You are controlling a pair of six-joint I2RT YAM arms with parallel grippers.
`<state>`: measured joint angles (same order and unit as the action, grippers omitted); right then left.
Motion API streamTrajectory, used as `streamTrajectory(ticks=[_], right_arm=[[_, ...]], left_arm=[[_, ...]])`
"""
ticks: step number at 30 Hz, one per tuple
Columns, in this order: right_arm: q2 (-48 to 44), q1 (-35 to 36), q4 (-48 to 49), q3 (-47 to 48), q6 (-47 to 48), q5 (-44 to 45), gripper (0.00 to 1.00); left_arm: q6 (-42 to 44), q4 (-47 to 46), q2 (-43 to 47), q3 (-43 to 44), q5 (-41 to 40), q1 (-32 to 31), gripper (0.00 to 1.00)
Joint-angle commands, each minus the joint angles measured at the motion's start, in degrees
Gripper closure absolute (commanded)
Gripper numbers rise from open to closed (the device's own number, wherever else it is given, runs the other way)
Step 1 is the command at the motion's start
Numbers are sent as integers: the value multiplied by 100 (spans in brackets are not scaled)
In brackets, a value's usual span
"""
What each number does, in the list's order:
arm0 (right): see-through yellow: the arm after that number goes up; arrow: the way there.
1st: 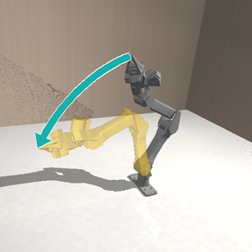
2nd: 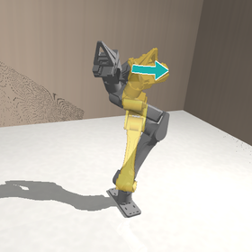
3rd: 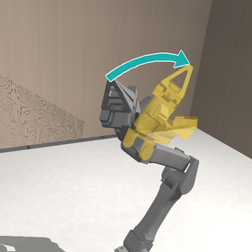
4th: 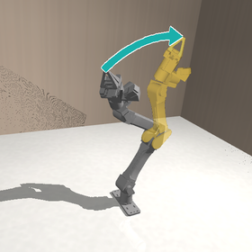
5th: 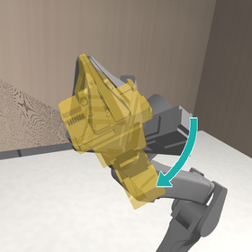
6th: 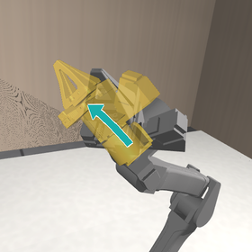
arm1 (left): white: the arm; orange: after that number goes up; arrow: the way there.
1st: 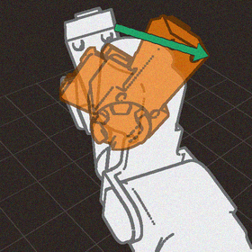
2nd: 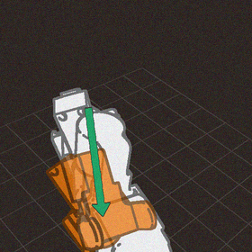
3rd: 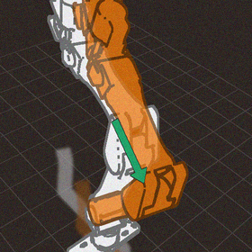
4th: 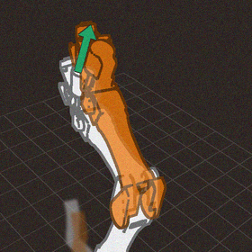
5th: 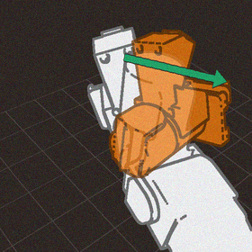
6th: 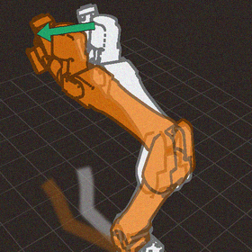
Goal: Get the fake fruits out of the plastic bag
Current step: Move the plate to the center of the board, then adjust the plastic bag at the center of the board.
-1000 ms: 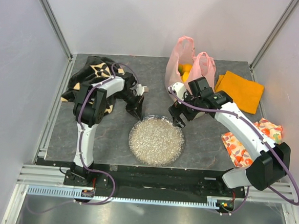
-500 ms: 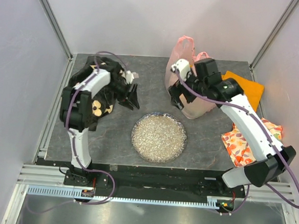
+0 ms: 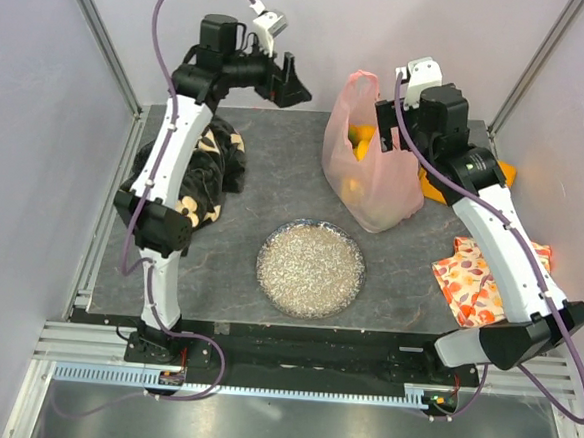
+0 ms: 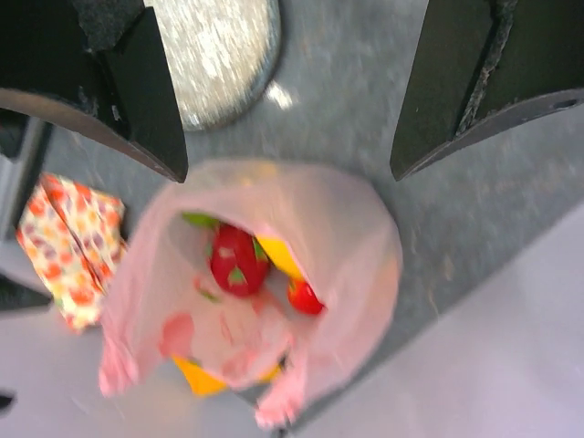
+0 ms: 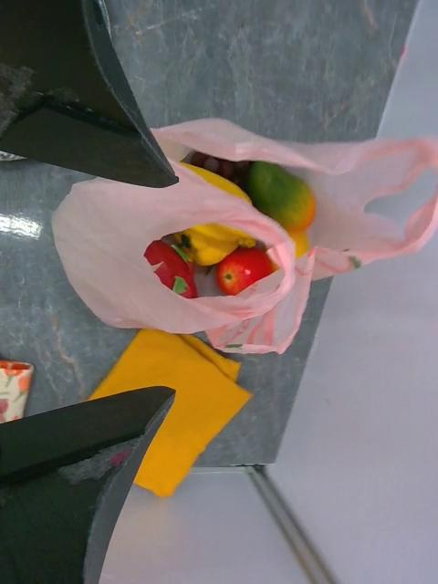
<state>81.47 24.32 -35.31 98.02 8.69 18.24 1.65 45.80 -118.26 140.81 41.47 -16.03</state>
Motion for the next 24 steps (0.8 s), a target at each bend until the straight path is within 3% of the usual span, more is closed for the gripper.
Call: streamTrajectory(ticks=[1, 12, 18, 21, 23, 24], right_arm=[[79, -110, 226, -204, -805, 707, 2], [299, -533, 384, -301, -1484, -522, 2], [808, -524, 551, -73, -1861, -954, 2], [1334, -533, 648, 191, -1976, -962, 2], [1537, -533, 701, 437, -1898, -919, 2], [1773, -533, 701, 551, -1871, -814, 2]], left_arm=[[-867, -1546, -873, 253, -648, -286, 1], [-1141, -4094, -1885, 596, -1430, -1095, 1], [-983, -4387, -1973, 605, -2266, -1236, 2], [-773, -4457, -2034, 640, -2390, -1227, 20], [-728, -4431, -2017, 640, -2468, -1227, 83], [-762, -4396, -2000, 632, -2669, -1236, 98]])
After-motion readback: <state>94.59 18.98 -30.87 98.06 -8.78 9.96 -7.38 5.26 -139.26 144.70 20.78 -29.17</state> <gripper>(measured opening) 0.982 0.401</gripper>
